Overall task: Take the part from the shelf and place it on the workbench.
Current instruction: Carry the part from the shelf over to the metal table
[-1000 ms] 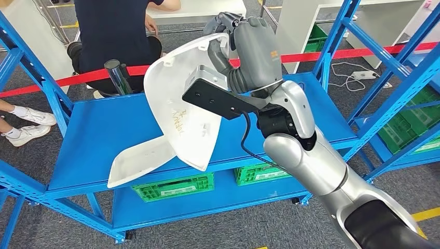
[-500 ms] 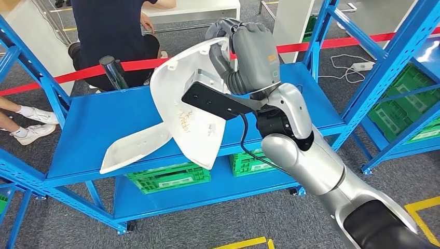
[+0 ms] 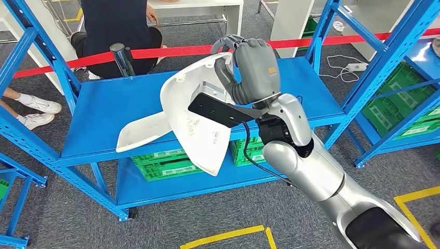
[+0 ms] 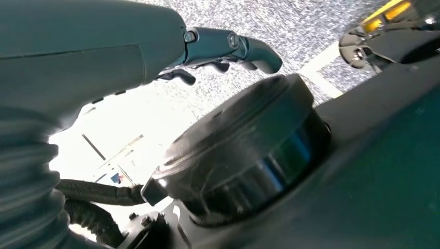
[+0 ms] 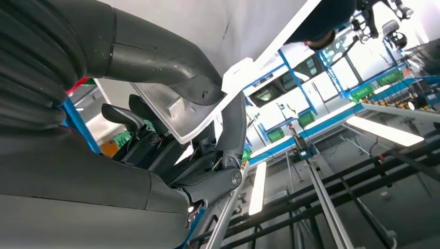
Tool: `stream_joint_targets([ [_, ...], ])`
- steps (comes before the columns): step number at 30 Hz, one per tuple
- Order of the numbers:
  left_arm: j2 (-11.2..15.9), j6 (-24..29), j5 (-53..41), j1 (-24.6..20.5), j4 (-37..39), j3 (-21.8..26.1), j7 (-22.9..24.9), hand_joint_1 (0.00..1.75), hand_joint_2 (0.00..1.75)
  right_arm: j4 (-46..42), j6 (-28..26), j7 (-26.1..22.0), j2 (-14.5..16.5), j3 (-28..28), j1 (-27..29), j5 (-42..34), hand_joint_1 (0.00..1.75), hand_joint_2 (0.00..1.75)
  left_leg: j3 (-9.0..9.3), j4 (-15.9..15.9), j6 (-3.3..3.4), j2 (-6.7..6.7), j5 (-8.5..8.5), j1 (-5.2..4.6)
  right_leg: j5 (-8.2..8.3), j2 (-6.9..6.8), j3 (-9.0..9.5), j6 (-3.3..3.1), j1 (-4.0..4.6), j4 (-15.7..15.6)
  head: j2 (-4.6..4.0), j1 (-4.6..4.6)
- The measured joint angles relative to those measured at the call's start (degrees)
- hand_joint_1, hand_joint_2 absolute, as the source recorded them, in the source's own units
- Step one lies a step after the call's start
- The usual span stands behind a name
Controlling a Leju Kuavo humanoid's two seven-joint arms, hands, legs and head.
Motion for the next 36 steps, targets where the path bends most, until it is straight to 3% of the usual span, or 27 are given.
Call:
stream_joint_targets([
  [2, 0.02, 0.0, 0.2, 0.03, -0.01, 0.21, -0.21, 0.0, 1.75, -0.13, 0.49, 0.18, 0.05, -0.15, -0.15, -0.01, 1.75, 1.75, -0.87, 0.26, -0.42, -0.05, 0.77, -0.16, 0.53, 0.0, 5.0, -0.79, 0.41, -7.33, 0.0, -0.03],
  [3, 0.05, 0.0, 0.27, 0.07, -0.02, 0.31, -0.38, 0.0, 1.75, -0.21, 0.66, 0.21, 0.07, -0.3, -0.22, -0.01, 1.75, 1.75, -1.08, 0.29, -0.72, -0.08, 1.17, -0.17, 0.16, 0.02, 6.3, -1.13, 0.61, -9.6, 0.0, 0.01],
  [6, 0.3, 0.0, 0.31, 0.29, -0.01, 0.54, -0.9, 0.0, 1.75, -0.33, 0.92, 0.42, 0.1, -0.74, -0.15, 0.15, 1.75, 1.75, -1.47, 0.1, -1.75, -0.17, 2.04, -0.1, 0.86, -0.04, 6.12, -1.98, 0.61, -10.96, 0.0, 0.14],
  [8, 0.55, 0.0, 0.17, 0.42, 0.0, 0.72, -1.12, 0.0, 1.75, -0.42, 1.01, 0.63, 0.1, -0.9, 0.05, 0.46, 1.75, 1.75, -2.56, 2.32, -2.42, -0.22, -0.76, -0.02, 2.19, -0.22, 5.2, -2.65, 0.21, -11.31, 0.0, 0.02],
  [10, 0.75, 0.0, -0.06, 0.42, -0.01, 0.79, -1.2, 0.0, 1.75, -0.53, 1.05, 0.73, 0.09, -1.02, 0.38, 0.74, 1.75, 1.75, -4.33, 8.59, -3.03, -0.19, -6.16, 0.35, 3.42, -0.29, 3.81, -2.95, 0.06, -11.33, 0.0, -0.1],
  [11, 0.85, 0.0, -0.18, 0.42, -0.02, 0.79, -1.23, 0.0, 1.75, -0.56, 1.05, 0.77, 0.08, -1.07, 0.66, 0.78, 1.75, 1.75, -4.99, 12.14, -3.3, -0.18, -8.08, 0.54, 4.02, -0.3, 3.05, -2.93, 0.04, -11.29, 0.0, -0.11],
  [12, 0.95, 0.0, -0.26, 0.42, -0.02, 0.8, -1.27, 0.0, 1.75, -0.61, 1.05, 0.84, 0.03, -1.14, 1.01, 0.83, 1.75, 1.75, -5.13, 14.72, -3.52, -0.18, -8.69, 0.7, 4.63, -0.3, 2.25, -2.84, 0.03, -11.23, 0.0, -0.1],
  [13, 1.05, 0.0, -0.34, 0.42, -0.02, 0.8, -1.33, 0.0, 1.75, -0.72, 1.03, 0.96, -0.04, -1.27, 1.39, 0.89, 1.75, 1.75, -4.47, 15.65, -3.69, -0.17, -8.06, 0.85, 5.23, -0.3, 1.41, -2.69, -0.01, -11.14, 0.0, -0.1],
  [15, 1.26, 0.0, -0.51, 0.43, -0.02, 0.8, -1.51, 0.0, 1.75, -1.23, 0.97, 1.31, -0.25, -1.74, 2.06, 1.09, 1.75, 1.75, -0.49, 11.95, -3.91, -0.17, -5.12, 1.15, 6.34, -0.3, -0.21, -2.25, -0.12, -10.8, 0.0, -0.1],
  [17, 1.39, 0.0, -0.79, 0.37, -0.04, 0.8, -1.67, 0.0, 1.75, -2.13, 0.88, 1.76, -0.48, -2.35, 2.54, 1.46, 1.75, 1.75, 5.05, 4.45, -3.78, -0.29, -5.01, 1.17, 7.19, -0.29, -1.43, -1.62, -0.11, -10.34, 0.0, -0.08],
  [18, 1.43, 0.0, -0.96, 0.34, -0.05, 0.8, -1.73, 0.0, 1.75, -2.64, 0.83, 2.02, -0.63, -2.63, 2.8, 1.72, 1.75, 1.75, 6.67, 1.7, -3.49, -0.36, -5.68, 1.06, 7.63, -0.3, -1.76, -1.25, -0.08, -10.2, 0.0, -0.05],
  [19, 1.49, 0.0, -1.15, 0.35, -0.07, 0.8, -1.75, 0.0, 1.75, -3.13, 0.77, 2.23, -0.8, -2.91, 3.2, 2.0, 1.75, 1.75, 7.36, 0.19, -3.06, -0.43, -6.32, 0.83, 8.11, -0.31, -1.94, -0.86, -0.08, -10.22, 0.0, -0.03],
  [21, 1.64, 0.0, -1.44, 0.53, -0.05, 0.8, -1.77, 0.0, 1.75, -4.06, 0.68, 2.54, -1.25, -3.46, 4.47, 2.66, 1.75, 1.75, 6.67, -0.27, -1.87, -0.33, -5.74, 0.64, 8.86, -0.31, -2.11, -0.03, -0.26, -10.37, 0.0, -0.02],
  [22, 1.74, 0.07, -1.54, 0.64, -0.05, 0.8, -1.74, 0.0, 1.75, -4.54, 0.65, 2.64, -1.49, -3.7, 5.21, 2.97, 1.75, 1.75, 6.32, -0.29, -1.29, -0.21, -5.17, 0.62, 8.12, -0.26, -2.45, 0.33, -0.38, -9.94, 0.0, 0.02],
  [23, 1.87, 0.15, -1.58, 0.78, -0.04, 0.8, -1.73, 0.0, 1.75, -5.04, 0.61, 2.7, -1.73, -3.92, 5.94, 3.27, 1.75, 1.75, 5.77, -0.37, -0.76, -0.04, -4.51, 0.68, 6.21, -0.22, -3.09, 0.63, -0.48, -8.56, 0.0, 0.07],
  [26, 2.16, 0.33, -1.61, 1.16, -0.03, 0.8, -1.78, 0.0, 1.75, -6.32, 0.48, 2.78, -2.3, -4.53, 7.58, 3.78, 1.75, 1.75, 3.17, -0.26, 0.0, 0.22, -2.3, 0.52, -2.3, -0.16, -5.86, 1.12, -0.5, 1.31, 0.0, 0.2],
  [27, 2.19, 0.33, -1.61, 1.27, -0.03, 0.8, -1.82, 0.0, 1.75, -6.62, 0.45, 2.78, -2.43, -4.71, 8.03, 3.86, 1.75, 1.75, 2.14, -0.17, 0.07, 0.25, -1.58, 0.41, -3.38, -0.15, -6.23, 1.12, -0.45, 4.47, 0.0, 0.2],
  [28, 2.19, 0.33, -1.61, 1.38, -0.02, 0.8, -1.89, 0.0, 1.75, -6.86, 0.43, 2.71, -2.58, -4.85, 8.42, 3.89, 1.75, 1.75, 1.14, -0.07, 0.09, 0.28, -0.89, 0.3, -3.08, -0.15, -5.87, 1.02, -0.36, 6.24, 0.0, 0.2],
  [29, 2.19, 0.33, -1.61, 1.47, -0.02, 0.8, -2.0, 0.0, 1.75, -7.04, 0.41, 2.48, -2.81, -4.98, 8.73, 3.84, 1.75, 1.75, 0.17, 0.07, 0.08, 0.31, -0.25, 0.22, -1.67, -0.15, -4.5, 0.82, -0.24, 5.99, 0.0, 0.2],
  [30, 2.19, 0.33, -1.58, 1.54, -0.02, 0.8, -2.14, 0.0, 1.75, -7.16, 0.31, 2.06, -3.07, -5.1, 8.91, 3.63, 1.75, 1.75, -0.72, 0.23, 0.03, 0.32, 0.36, 0.15, -0.08, -0.15, -2.1, 0.52, -0.06, 3.79, 0.0, 0.21],
  [31, 2.19, 0.33, -1.51, 1.57, -0.02, 0.8, -2.31, 0.0, 1.75, -7.23, 0.11, 1.41, -3.38, -5.22, 8.9, 3.18, 1.75, 1.75, -1.48, 0.42, -0.07, 0.31, 0.95, 0.09, 0.5, -0.15, 1.07, 0.07, 0.18, -0.02, 0.0, 0.21],
  [33, 2.21, 0.33, -1.19, 1.65, -0.03, 0.81, -2.67, 0.0, 1.75, -7.21, -0.4, 0.05, -3.9, -5.39, 8.47, 1.89, 1.75, 1.75, -2.38, 0.58, -0.51, 0.24, 2.06, -0.05, -0.51, -0.13, 6.62, -0.74, 0.64, -8.0, 0.0, 0.2],
  [34, 2.25, 0.33, -0.96, 1.71, -0.04, 0.84, -2.85, 0.0, 1.75, -7.06, -0.63, -0.43, -4.09, -5.44, 8.07, 1.28, 1.75, 1.75, -2.53, 0.48, -0.83, 0.23, 2.63, -0.06, -1.31, -0.11, 7.91, -1.05, 0.83, -10.28, 0.0, 0.28],
  [36, 2.46, 0.33, -0.53, 1.94, -0.03, 1.01, -3.13, 0.0, 1.75, -6.62, -0.62, -0.29, -4.22, -5.49, 7.28, 0.77, 1.75, 1.75, -2.71, -0.03, -1.52, 0.2, 3.77, -0.05, -0.61, -0.17, 7.64, -1.57, 0.8, -11.24, 0.0, 0.45],
])
